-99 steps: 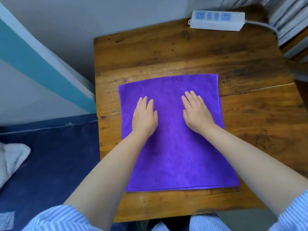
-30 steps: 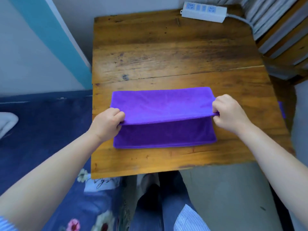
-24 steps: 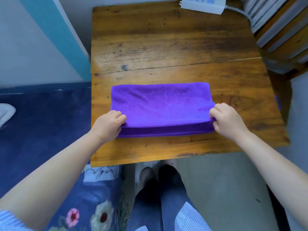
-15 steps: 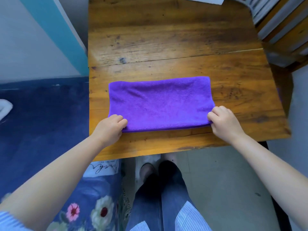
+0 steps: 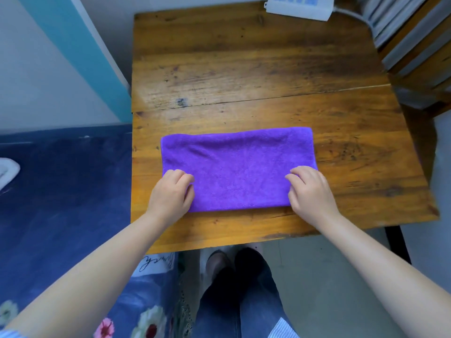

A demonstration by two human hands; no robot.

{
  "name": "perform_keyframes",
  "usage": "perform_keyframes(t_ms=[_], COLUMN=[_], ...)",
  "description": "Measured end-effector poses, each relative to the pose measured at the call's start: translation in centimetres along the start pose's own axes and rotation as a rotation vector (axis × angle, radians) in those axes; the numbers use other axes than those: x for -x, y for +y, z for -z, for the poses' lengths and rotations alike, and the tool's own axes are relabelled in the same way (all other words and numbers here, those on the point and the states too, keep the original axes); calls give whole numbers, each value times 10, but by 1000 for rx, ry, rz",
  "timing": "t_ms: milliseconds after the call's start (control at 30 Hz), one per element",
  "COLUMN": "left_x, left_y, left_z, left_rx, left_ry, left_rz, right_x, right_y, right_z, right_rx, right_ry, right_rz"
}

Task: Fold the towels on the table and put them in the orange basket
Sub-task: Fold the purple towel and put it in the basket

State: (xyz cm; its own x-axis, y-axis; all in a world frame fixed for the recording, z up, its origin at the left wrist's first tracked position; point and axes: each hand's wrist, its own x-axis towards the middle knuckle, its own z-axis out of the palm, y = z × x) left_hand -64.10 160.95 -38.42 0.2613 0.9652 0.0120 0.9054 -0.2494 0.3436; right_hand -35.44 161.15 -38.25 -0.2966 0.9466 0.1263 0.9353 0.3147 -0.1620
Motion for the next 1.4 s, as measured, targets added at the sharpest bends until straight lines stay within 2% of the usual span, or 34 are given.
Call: perform_keyframes(t_ms=[100, 200, 400, 533, 733, 1000, 1067, 1167, 1300, 1400], left_x=[-42, -70, -74, -69, -69, -70, -58, -24, 14, 17], left_y=[17, 23, -8, -24, -27, -22, -12, 5, 9, 6], left_z=[-15, -34, -58, -51, -56, -50, -48, -51, -57, -59], left_rx=[67, 21, -173, -138, -105, -118, -125, -123, -141, -133], left_ry=[39, -55, -216, -194, -153, -208, -169, -139, -232, -220], left_rz=[118, 222, 230, 230, 430, 445, 447, 422, 493, 485], right_x=[-40, -77, -102, -94, -86, -68, -54, -27, 4, 12], right_y=[-33, -57, -50, -23, 28, 67, 52, 15, -8, 2], right_z=[-11, -27, -66, -70, -60, -40, -33, -29, -43, -47], right_rx=[-117, -207, -39, -8, -31, -108, -109, -120, -57, -52], right_ry=[-78, -234, -407, -389, -298, -254, -203, -154, -345, -351], right_rz=[20, 32, 48, 37, -252, -581, -555, -388, -353, -402])
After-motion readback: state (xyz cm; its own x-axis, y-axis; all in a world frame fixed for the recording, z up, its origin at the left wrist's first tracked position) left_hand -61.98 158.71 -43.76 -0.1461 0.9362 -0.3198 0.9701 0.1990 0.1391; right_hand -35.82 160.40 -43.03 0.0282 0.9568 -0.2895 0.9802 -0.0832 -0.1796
